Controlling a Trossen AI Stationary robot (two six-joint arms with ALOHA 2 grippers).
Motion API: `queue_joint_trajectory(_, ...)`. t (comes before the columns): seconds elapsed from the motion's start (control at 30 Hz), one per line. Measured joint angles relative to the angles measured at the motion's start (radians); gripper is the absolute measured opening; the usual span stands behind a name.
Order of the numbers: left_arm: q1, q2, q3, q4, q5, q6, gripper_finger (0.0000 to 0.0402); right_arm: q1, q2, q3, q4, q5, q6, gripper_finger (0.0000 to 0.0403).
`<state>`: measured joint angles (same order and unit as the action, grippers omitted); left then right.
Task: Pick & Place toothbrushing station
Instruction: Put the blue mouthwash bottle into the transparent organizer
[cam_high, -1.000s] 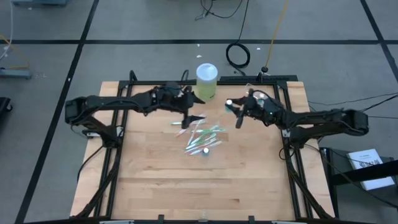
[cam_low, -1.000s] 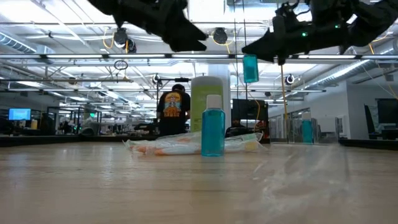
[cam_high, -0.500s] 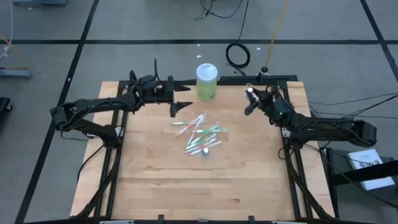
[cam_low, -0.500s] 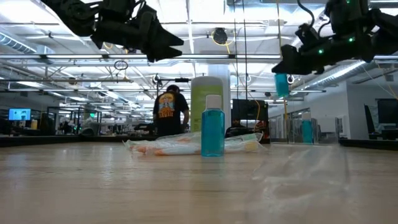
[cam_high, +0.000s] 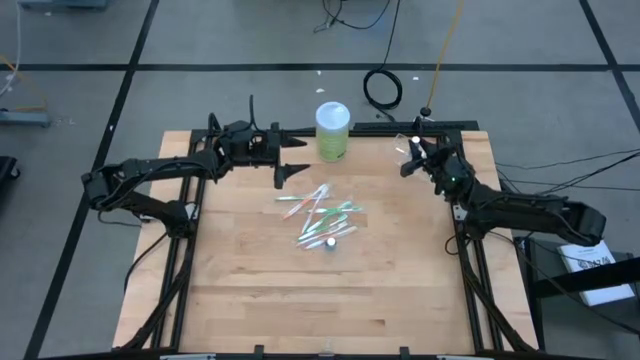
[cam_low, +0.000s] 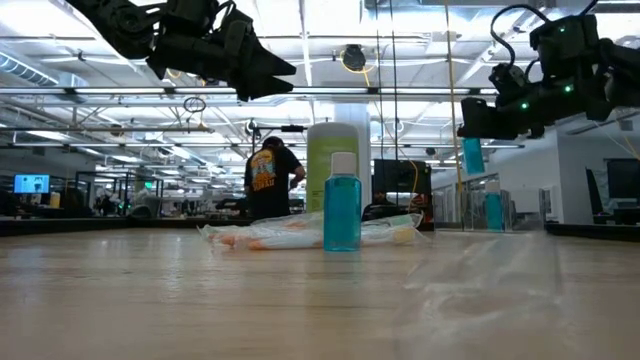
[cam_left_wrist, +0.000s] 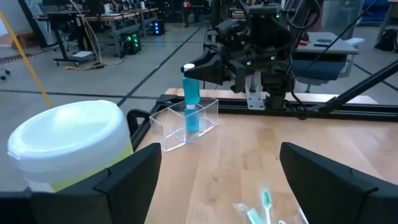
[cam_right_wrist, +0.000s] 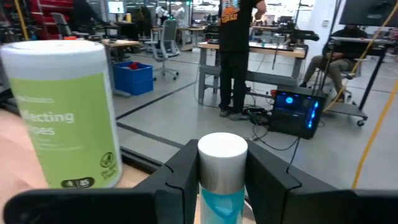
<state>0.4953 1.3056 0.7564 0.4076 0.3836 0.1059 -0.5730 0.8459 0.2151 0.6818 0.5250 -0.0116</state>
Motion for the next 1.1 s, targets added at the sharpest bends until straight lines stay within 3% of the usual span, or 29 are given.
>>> queue_joint_trajectory(0.57, -0.001, 0.0, 0.0, 0.009, -0.001, -0.005, 0.0335, -0.069, 0.054, -0.089, 0.189, -0.042, 0.027, 0.0096)
queue_joint_trajectory(1.1, -0.002, 0.0, 0.0, 0.012, -0.001, -0.01, 0.0335, -0.089, 0.241, -0.089, 0.306, -0.056, 0.023, 0.0096)
